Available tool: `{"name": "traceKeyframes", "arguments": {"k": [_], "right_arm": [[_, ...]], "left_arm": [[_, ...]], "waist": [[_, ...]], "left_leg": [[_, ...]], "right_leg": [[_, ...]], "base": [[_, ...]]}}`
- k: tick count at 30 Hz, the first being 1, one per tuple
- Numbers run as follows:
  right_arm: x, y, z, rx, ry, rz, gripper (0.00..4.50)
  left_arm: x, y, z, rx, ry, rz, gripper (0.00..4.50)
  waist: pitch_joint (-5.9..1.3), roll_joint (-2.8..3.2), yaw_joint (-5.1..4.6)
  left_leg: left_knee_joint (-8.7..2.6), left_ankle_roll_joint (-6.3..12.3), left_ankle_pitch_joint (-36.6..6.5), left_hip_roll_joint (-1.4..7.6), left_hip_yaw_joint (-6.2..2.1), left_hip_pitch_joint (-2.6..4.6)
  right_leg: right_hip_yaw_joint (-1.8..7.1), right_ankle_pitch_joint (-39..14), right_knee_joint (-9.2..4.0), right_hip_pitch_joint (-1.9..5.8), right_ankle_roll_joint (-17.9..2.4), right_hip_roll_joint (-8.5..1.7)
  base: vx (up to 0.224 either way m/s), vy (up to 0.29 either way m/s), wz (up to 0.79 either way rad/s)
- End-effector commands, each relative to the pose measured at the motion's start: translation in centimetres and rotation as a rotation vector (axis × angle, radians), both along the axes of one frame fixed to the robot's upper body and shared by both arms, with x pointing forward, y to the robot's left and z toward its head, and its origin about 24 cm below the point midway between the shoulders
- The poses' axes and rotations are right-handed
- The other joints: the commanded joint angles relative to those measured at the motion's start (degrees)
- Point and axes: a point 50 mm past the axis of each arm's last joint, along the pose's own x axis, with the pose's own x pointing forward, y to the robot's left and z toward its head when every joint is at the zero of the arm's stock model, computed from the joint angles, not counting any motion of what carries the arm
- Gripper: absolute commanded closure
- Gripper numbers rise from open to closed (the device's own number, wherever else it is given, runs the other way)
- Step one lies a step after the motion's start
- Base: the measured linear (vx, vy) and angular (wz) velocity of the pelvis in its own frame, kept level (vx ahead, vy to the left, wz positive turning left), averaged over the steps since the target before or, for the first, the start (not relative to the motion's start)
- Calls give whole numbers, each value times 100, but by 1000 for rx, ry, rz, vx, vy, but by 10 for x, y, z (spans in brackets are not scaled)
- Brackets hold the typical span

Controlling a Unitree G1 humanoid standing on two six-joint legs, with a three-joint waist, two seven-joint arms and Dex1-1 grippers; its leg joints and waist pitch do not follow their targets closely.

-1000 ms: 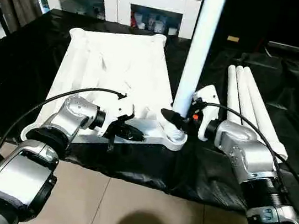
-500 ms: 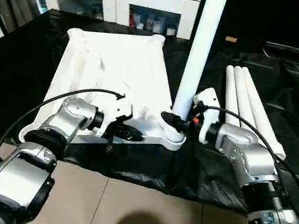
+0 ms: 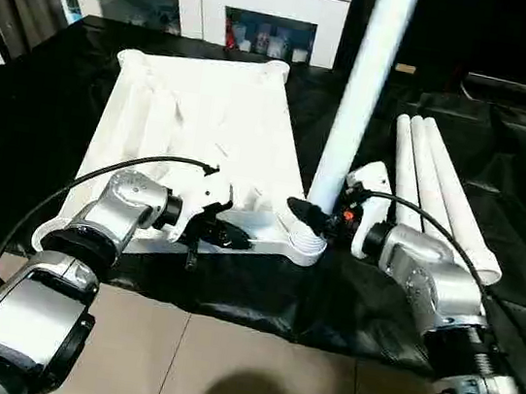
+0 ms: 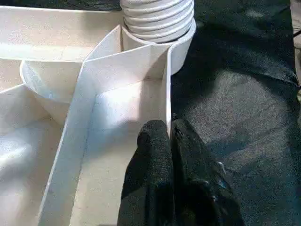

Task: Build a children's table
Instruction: Insert table leg to table base

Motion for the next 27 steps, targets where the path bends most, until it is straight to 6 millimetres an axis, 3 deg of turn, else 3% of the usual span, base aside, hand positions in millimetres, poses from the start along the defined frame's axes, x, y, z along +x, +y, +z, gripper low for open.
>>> {"name": "traceKeyframes", "arguments": {"k": [1,8,11,18,20,21,27], "right_arm": [[-4,-15,-19,42,82,-96,261],[-17,-21,-38,74,108,-118,261],[-24,-19,-45,58,97,-123,261],[-29,-20,-41,51,37,-194,261],[-30,-20,-42,54,33,-204,261],[-33,-20,-43,46,27,-211,261],[-36,-13,-41,-44,-10,-143,261]], "left_arm": [[-1,-3,0,-6,0,-11,450],[1,-4,1,-12,-15,11,450],[2,-5,1,-12,-27,22,450],[4,-7,2,-14,-47,42,450],[4,-7,2,-14,-47,42,450],[4,-8,2,-8,-47,38,450],[4,-9,1,3,-51,21,450]], "waist": [[-449,10,11],[-447,37,27],[-427,41,34],[-417,23,46],[-418,27,44],[-407,62,38],[-401,52,36]], "left_leg": [[-463,151,-694,297,-76,97],[-479,134,-752,308,-79,115],[-503,91,-924,315,-82,128],[-544,51,-950,311,-83,156],[-552,49,-935,314,-89,153],[-559,26,-1010,318,-87,161],[-579,-30,-1101,314,-98,160]], "right_leg": [[306,-287,-415,355,-1599,-539],[290,-250,-424,345,-1614,-538],[292,-468,-461,343,-1570,-554],[304,-717,-508,360,-1442,-565],[301,-713,-507,360,-1437,-564],[303,-749,-529,345,-1425,-553],[305,-738,-524,357,-1400,-549]], "base": [[0,0,0],[0,0,0],[0,0,0],[0,0,0],[0,0,0],[0,0,0],[0,0,0]]}}
